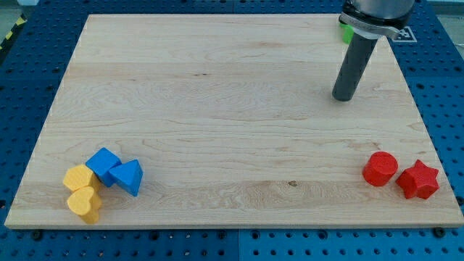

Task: Separate the green blocks

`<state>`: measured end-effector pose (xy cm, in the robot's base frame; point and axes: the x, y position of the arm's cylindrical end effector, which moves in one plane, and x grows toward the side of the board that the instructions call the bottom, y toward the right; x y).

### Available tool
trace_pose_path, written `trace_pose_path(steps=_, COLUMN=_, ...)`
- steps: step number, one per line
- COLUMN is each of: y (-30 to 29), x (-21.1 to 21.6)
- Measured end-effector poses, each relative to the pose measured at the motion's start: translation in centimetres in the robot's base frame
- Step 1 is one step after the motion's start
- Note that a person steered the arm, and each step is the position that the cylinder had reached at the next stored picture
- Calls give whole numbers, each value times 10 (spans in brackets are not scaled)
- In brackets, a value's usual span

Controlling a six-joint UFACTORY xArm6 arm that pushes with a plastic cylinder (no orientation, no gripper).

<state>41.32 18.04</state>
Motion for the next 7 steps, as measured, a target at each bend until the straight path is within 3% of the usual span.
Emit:
trace_pose_path(steps=1, y=0, x=0)
trace_pose_path(steps=2, y=38, x=-23)
trace_pose_path(steps=3, y=120, x=-58)
trace_pose_path(steps=4, y=165, x=-71)
trace_pose_path(steps=5, y=165, x=-113)
trace_pose_path(steps=6, y=151, x=-182)
trace_pose_path(steps=7, y=150, x=-200)
